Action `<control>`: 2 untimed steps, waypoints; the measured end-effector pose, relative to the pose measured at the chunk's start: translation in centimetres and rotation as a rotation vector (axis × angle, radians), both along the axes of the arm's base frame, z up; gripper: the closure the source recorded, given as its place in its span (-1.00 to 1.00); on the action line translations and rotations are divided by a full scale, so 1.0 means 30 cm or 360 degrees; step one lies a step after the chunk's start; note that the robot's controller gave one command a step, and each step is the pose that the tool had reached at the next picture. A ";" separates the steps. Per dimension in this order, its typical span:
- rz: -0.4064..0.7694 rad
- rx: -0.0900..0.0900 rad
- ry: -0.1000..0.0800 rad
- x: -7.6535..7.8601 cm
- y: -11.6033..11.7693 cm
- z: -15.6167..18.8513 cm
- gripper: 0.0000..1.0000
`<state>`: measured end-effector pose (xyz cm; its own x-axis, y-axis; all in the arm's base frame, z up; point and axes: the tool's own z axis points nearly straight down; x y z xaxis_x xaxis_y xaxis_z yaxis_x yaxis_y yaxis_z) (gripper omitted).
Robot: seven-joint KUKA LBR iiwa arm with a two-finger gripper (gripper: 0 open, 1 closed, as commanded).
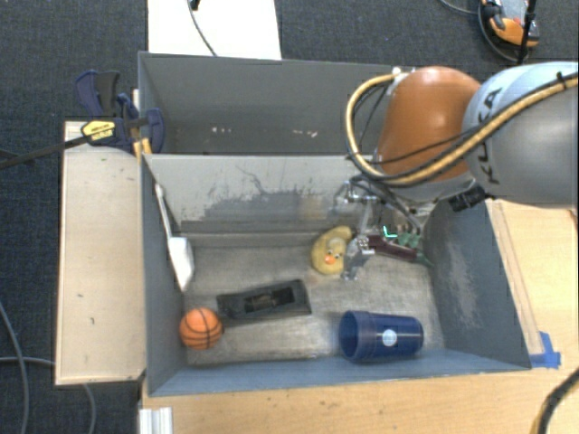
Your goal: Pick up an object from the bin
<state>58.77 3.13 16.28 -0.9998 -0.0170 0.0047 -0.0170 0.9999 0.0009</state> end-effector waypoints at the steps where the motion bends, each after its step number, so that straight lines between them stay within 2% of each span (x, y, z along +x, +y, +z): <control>1: -0.0001 0.0000 -0.0013 0.006 0.000 0.015 -1.00; 2: -0.0036 0.0001 -0.0025 0.001 -0.042 -0.141 -1.00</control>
Offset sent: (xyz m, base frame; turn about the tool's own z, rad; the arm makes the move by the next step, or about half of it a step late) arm -0.0058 -0.0255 -0.0928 0.0389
